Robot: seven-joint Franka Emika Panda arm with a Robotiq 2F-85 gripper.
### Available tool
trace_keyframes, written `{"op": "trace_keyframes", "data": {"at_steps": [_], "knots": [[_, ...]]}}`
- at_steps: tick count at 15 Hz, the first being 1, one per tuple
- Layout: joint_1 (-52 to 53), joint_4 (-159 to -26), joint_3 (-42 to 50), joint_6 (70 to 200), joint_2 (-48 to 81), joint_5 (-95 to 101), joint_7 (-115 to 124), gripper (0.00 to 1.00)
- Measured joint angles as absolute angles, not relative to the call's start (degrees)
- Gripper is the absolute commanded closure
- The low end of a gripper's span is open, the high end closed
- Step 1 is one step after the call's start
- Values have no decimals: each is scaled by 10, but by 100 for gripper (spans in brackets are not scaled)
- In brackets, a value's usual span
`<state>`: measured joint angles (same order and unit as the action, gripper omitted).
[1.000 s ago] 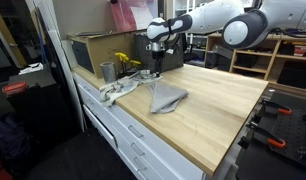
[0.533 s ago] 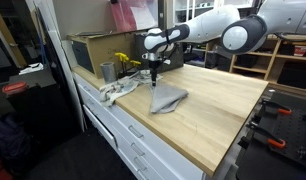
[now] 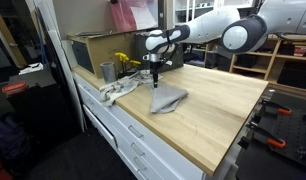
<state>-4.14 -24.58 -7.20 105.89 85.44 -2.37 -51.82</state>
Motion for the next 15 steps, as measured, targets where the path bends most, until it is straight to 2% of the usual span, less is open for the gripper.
{"op": "trace_keyframes", "data": {"at_steps": [8, 15], "knots": [[-42, -248, -83, 1059, 854, -39, -529, 100], [-53, -229, -75, 1059, 850, -31, -527, 99]]}}
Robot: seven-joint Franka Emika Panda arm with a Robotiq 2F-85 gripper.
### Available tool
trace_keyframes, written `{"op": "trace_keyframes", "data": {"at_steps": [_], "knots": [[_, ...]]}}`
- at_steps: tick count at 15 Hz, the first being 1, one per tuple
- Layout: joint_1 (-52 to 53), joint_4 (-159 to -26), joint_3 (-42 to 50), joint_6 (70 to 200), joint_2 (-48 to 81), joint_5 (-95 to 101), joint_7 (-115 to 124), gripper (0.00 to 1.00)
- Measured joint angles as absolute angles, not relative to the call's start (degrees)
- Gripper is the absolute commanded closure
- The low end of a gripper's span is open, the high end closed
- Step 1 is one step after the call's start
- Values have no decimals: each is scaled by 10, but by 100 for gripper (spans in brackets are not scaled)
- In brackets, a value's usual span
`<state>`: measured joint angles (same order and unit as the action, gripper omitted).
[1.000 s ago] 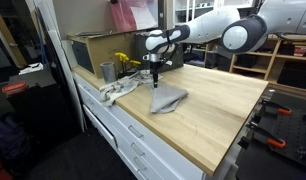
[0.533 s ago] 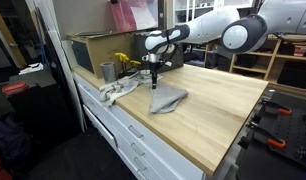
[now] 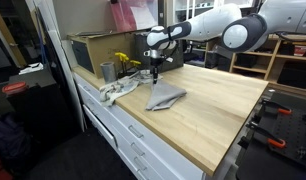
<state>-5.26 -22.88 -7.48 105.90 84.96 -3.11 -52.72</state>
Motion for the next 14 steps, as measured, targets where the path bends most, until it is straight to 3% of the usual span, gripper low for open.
{"op": "trace_keyframes", "data": {"at_steps": [14], "knots": [[-28, -207, -6, 1061, 831, 25, -436, 99]]}}
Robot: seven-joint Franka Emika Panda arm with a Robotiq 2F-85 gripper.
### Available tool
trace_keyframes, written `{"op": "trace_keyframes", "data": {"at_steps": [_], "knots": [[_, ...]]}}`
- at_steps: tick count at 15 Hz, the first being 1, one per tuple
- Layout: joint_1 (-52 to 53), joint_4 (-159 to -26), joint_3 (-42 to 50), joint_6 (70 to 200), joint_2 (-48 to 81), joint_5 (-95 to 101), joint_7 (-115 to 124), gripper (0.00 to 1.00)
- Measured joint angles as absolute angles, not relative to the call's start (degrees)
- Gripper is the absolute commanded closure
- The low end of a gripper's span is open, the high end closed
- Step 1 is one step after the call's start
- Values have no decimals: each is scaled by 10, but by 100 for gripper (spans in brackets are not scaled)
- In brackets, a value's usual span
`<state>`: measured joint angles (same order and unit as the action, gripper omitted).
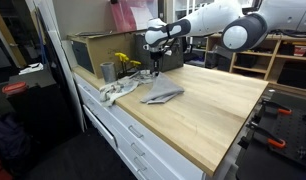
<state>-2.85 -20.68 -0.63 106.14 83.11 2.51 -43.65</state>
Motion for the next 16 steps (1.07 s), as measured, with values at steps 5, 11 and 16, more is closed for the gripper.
{"op": "trace_keyframes", "data": {"at_steps": [5, 11, 16], "knots": [[24, -207, 23, 1061, 830, 71, -385, 99], [83, -210, 75, 1061, 830, 143, -313, 99], [112, -214, 76, 1060, 832, 154, -315, 99]]}}
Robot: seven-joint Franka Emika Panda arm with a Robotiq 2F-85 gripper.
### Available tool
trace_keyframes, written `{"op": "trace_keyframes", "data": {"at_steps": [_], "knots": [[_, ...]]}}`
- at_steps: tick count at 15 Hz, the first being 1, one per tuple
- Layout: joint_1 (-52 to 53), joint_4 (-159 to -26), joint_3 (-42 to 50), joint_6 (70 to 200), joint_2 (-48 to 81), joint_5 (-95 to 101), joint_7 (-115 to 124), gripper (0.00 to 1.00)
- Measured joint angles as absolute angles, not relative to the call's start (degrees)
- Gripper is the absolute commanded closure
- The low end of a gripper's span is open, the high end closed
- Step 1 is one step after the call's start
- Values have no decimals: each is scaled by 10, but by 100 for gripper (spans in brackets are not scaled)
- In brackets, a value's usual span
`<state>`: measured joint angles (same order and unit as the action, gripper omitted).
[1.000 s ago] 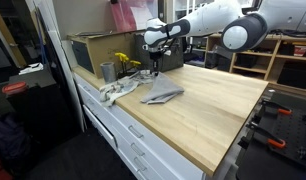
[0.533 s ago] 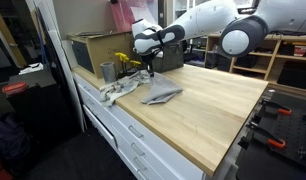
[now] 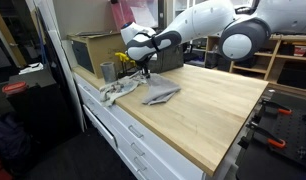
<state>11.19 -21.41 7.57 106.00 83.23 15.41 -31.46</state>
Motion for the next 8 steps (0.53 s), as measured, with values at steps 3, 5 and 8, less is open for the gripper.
{"op": "trace_keyframes", "data": {"at_steps": [3, 5, 8], "knots": [[124, -214, 52, 1051, 833, 150, -342, 99], [129, -212, 36, 1041, 833, 143, -361, 99], [128, -208, 4, 1023, 830, 131, -400, 99]]}}
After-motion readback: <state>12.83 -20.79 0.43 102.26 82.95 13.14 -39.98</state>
